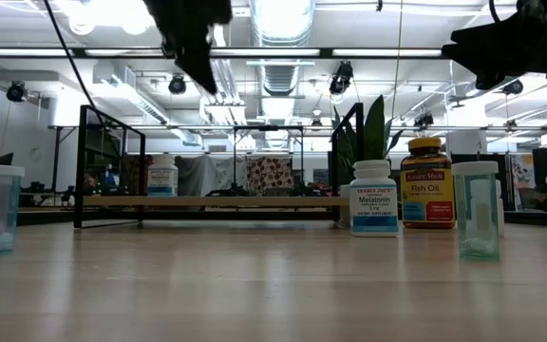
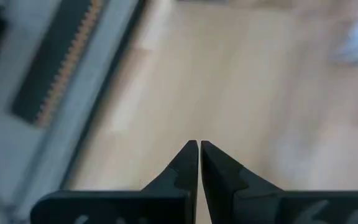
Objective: Pick and place medicine bottles onto shelf by color
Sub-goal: Put the left pink medicine bottle on the shelf
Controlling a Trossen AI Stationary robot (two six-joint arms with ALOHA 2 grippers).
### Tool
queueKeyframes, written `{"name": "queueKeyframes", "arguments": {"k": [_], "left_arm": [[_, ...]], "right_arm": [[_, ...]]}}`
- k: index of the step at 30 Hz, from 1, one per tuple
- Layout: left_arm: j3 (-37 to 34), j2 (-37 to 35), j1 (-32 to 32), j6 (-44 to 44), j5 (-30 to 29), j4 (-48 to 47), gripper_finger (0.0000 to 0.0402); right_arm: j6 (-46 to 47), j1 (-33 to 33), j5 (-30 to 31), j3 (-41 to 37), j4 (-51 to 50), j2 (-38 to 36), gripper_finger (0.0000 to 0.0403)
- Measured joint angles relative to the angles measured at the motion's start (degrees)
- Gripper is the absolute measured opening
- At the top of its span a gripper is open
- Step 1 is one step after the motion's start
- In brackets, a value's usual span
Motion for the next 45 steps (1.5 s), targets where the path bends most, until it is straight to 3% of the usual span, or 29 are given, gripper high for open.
{"name": "queueKeyframes", "arguments": {"k": [5, 12, 17, 24, 28, 32, 45], "left_arm": [[-0.27, 0.00, -11.29, -18.16, 5.39, -6.94, 0.0001], [-2.24, 0.00, -20.54, -53.95, 5.70, -26.66, 0.0003], [-7.20, -0.02, -24.76, -65.56, 9.43, -27.92, 0.0041], [-17.08, -0.19, -26.09, -76.54, 11.84, -27.89, 0.0150], [-22.19, -0.22, -25.88, -78.55, 13.39, -26.80, 0.0190], [-25.00, -0.30, -25.83, -79.59, 15.93, -23.53, 0.0199], [-25.95, -2.16, -25.85, -79.01, 16.02, -21.52, 0.0200]], "right_arm": [[0.21, -0.01, -0.02, 0.00, -0.05, 0.00, 0.0183], [0.74, 0.01, -0.06, 0.00, -0.42, 0.00, 0.0183], [0.74, 0.02, -0.07, 0.00, -0.46, -0.02, 0.0183], [0.70, 0.00, -0.07, 0.00, -1.52, 0.00, 0.0183], [0.70, 0.01, -0.07, 0.00, -1.49, 0.00, 0.0183], [0.70, 0.01, -0.07, 0.00, -1.48, -0.01, 0.0183], [0.67, 0.01, -0.04, 0.00, -1.70, 0.00, 0.0183]]}}
